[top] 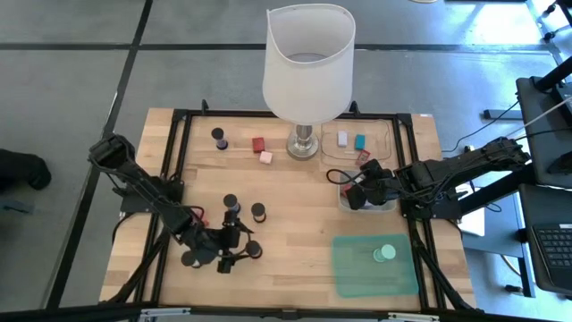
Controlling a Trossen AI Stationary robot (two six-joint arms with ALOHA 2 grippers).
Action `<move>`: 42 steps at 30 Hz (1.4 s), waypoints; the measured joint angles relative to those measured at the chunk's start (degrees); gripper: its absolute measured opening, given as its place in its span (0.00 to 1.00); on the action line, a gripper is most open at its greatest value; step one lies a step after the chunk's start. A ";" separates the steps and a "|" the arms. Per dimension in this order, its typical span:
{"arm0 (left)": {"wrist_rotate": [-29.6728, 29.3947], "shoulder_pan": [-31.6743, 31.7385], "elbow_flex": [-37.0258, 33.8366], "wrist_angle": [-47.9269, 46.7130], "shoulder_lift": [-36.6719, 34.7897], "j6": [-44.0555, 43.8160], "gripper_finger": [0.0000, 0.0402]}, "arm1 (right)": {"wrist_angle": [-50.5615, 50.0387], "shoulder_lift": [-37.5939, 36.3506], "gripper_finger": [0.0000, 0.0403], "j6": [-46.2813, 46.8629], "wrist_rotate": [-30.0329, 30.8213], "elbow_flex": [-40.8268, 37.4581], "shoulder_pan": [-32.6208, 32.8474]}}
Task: Pick & Place Office items
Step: Move the hourglasses to the middle of the table
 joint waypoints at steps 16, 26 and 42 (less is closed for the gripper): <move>-1.37 1.17 0.00 9.51 6.58 -2.89 0.81 | 0.02 0.00 0.66 0.06 0.12 0.00 0.01; 0.28 1.26 0.00 9.47 6.58 -4.42 0.53 | 0.00 0.00 0.66 0.05 0.12 0.00 -0.01; 12.05 16.53 17.63 1.06 13.70 5.14 0.54 | 0.02 0.00 0.66 0.04 0.12 0.00 0.01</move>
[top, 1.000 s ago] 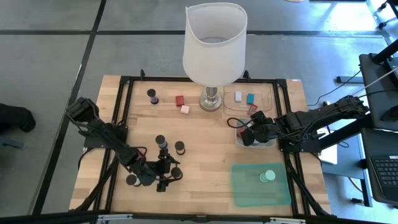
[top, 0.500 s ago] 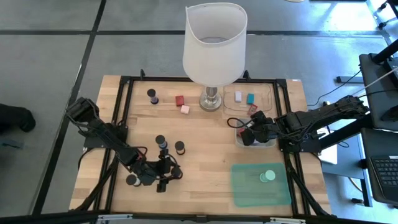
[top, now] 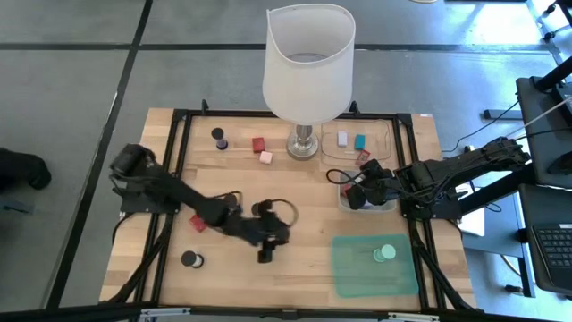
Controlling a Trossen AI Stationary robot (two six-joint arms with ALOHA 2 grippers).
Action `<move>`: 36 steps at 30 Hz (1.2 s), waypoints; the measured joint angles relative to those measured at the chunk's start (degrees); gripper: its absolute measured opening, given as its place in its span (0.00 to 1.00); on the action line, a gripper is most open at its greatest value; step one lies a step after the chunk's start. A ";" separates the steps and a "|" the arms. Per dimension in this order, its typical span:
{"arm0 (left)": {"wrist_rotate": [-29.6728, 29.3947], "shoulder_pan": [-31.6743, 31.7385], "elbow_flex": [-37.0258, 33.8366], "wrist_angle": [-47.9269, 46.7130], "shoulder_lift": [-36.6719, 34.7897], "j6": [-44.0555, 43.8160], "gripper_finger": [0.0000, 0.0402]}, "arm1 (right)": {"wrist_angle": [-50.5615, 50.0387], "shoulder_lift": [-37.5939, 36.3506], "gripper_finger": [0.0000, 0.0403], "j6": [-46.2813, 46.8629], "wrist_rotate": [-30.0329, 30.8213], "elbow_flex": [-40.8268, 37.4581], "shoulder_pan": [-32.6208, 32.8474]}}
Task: Pick & Place Office items
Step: Move the hourglasses to the middle of the table
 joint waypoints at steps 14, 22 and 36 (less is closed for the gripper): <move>5.25 6.85 23.33 -3.97 17.94 7.26 0.55 | 0.50 0.00 0.66 -0.02 -0.39 0.00 -0.01; 4.92 6.90 23.22 0.58 20.18 5.03 0.55 | 1.04 0.00 0.66 -0.03 -1.59 0.00 -0.02; 4.58 7.13 23.22 -4.05 20.20 3.78 0.55 | 1.31 0.00 0.66 -0.03 -1.66 0.00 -0.02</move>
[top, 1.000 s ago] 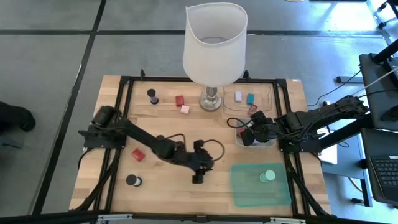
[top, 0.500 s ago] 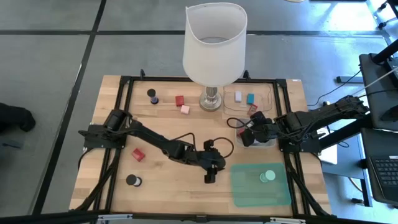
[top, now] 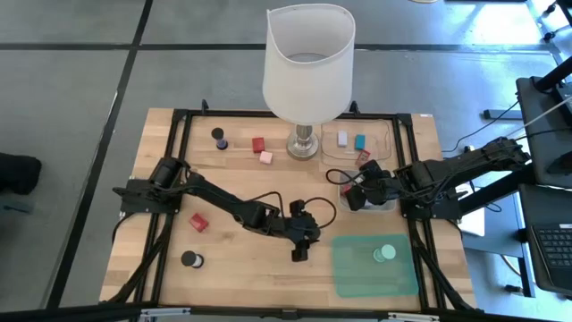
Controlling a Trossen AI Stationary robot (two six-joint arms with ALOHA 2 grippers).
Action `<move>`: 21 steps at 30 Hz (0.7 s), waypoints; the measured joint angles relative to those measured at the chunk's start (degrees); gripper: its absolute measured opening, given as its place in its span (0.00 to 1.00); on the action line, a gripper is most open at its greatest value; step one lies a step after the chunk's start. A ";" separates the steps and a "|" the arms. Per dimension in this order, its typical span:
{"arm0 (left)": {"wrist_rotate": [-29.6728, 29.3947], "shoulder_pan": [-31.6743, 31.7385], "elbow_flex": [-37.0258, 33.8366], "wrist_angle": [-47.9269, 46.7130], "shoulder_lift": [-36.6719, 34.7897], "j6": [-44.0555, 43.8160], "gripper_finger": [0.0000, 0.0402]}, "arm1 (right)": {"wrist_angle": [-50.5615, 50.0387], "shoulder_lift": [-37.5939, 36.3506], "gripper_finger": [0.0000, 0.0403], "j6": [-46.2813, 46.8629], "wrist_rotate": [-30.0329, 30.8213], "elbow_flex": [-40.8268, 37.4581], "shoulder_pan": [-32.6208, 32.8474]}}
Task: Pick & Place Office items
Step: Move the hourglasses to the middle of the table
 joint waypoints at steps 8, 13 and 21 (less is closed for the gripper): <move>0.74 -0.02 -0.09 1.63 0.94 -1.33 0.55 | 0.05 0.00 0.66 0.01 0.00 0.00 0.00; 0.25 0.00 -0.09 1.68 0.94 -2.72 0.59 | 0.19 0.00 0.66 0.01 0.00 0.00 0.00; 0.16 0.00 -0.09 1.73 -0.46 -2.48 0.74 | 0.22 0.00 0.66 0.01 0.00 0.00 0.00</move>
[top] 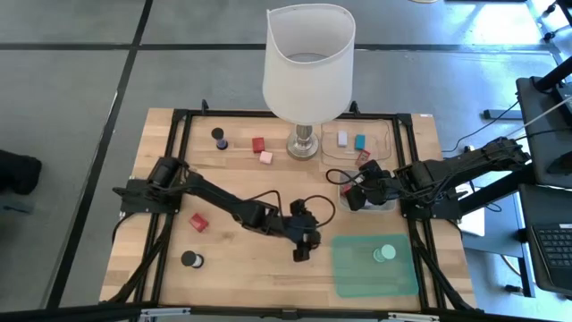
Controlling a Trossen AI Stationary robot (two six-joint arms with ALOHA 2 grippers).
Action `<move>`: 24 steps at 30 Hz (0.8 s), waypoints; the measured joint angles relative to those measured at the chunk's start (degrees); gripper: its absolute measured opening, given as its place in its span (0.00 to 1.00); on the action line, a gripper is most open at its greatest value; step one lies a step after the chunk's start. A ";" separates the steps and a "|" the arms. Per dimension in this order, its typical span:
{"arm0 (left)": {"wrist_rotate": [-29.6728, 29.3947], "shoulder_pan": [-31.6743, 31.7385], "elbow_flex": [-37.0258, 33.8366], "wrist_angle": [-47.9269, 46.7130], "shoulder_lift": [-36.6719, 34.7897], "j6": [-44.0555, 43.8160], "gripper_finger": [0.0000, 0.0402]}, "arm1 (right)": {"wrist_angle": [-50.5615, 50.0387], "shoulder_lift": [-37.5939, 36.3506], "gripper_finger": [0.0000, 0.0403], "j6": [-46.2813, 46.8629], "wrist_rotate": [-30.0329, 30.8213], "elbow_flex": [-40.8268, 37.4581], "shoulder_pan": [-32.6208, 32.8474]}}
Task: Pick & Place Office items
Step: Move the hourglasses to the middle of the table
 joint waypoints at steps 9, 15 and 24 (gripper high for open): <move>-7.37 -0.55 0.13 -13.83 -13.04 2.69 0.77 | 0.35 0.00 0.66 0.00 0.00 0.00 0.00; -12.78 -2.14 0.13 -34.85 -22.15 0.52 0.77 | 0.64 0.00 0.66 0.00 0.02 0.00 0.00; -15.77 -8.10 -8.54 -45.28 -34.06 -1.61 0.78 | 1.06 -0.01 0.66 0.00 0.02 0.00 0.01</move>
